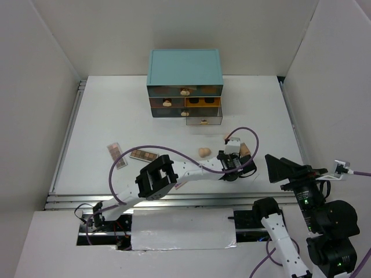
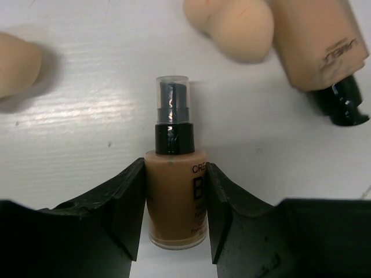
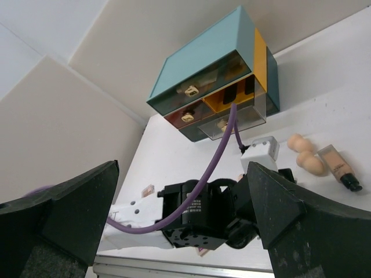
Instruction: Organize the makeup
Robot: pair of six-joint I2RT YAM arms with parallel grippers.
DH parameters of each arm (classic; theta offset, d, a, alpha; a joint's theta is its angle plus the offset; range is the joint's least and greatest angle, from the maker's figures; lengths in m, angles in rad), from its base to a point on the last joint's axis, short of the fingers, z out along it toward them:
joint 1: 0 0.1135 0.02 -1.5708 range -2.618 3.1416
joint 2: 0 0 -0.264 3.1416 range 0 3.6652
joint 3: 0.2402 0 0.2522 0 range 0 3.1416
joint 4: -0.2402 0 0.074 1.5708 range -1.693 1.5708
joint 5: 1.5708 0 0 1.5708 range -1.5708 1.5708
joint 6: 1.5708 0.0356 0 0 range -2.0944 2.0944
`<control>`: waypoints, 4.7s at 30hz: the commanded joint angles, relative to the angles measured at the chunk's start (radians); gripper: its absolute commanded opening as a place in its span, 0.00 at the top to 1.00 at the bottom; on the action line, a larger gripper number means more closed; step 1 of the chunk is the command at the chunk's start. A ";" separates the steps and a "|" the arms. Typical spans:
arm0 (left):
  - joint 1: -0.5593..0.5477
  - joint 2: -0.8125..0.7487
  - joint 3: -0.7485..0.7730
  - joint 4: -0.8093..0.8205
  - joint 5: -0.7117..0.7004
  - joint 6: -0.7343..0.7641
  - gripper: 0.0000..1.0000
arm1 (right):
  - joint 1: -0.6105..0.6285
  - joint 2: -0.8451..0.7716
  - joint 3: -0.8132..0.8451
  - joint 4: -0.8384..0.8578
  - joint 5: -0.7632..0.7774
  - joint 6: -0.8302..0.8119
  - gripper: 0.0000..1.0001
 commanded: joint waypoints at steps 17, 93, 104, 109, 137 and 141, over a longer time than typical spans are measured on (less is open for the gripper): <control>-0.094 -0.584 -0.300 0.320 -0.157 0.713 0.97 | -0.001 -0.019 0.003 0.072 -0.018 -0.033 0.00; 0.444 -1.804 -1.088 -0.123 0.097 0.543 0.01 | -0.258 1.284 -0.118 0.229 -0.104 -0.294 0.17; 0.447 -1.845 -1.130 -0.086 0.134 0.566 0.01 | -0.221 1.364 -0.113 0.198 -0.059 -0.289 0.16; 0.447 -1.859 -1.139 -0.073 0.148 0.573 0.01 | -0.219 1.384 -0.098 0.181 0.008 -0.274 0.14; 0.443 -1.873 -1.150 -0.060 0.171 0.583 0.01 | -0.218 1.501 -0.052 0.180 0.000 -0.277 0.28; 0.438 -1.868 -1.151 -0.059 0.172 0.584 0.01 | -0.219 1.482 -0.046 0.180 0.051 -0.268 0.32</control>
